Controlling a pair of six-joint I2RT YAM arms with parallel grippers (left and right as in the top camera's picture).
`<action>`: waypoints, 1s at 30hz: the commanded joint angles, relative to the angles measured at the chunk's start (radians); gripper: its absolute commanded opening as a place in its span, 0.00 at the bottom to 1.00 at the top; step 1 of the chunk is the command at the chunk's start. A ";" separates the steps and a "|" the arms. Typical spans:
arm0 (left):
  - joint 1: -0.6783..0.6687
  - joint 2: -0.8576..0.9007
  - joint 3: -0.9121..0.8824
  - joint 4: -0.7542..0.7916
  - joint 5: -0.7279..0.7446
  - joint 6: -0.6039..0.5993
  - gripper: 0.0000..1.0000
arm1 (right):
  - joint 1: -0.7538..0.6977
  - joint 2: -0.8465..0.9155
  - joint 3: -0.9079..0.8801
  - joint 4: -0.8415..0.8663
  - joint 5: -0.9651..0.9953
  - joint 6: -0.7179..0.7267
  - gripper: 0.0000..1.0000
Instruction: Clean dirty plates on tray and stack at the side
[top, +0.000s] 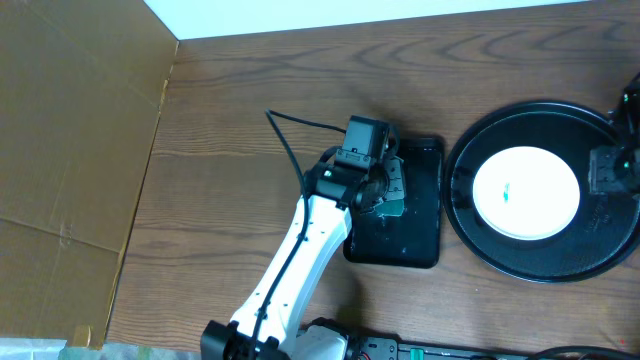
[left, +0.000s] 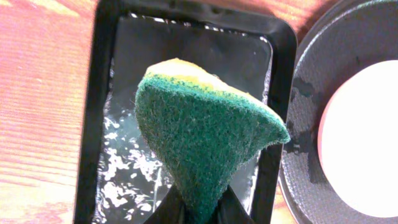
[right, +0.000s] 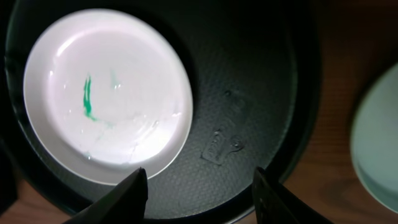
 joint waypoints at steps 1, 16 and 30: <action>0.000 0.003 0.013 -0.008 -0.031 0.027 0.07 | -0.003 0.043 0.000 0.002 -0.043 -0.037 0.52; -0.001 0.012 0.012 -0.020 -0.031 0.027 0.07 | -0.002 0.286 0.000 0.093 -0.151 -0.119 0.43; -0.003 0.012 0.013 -0.021 -0.031 0.027 0.07 | 0.003 0.404 0.000 0.130 -0.230 -0.166 0.23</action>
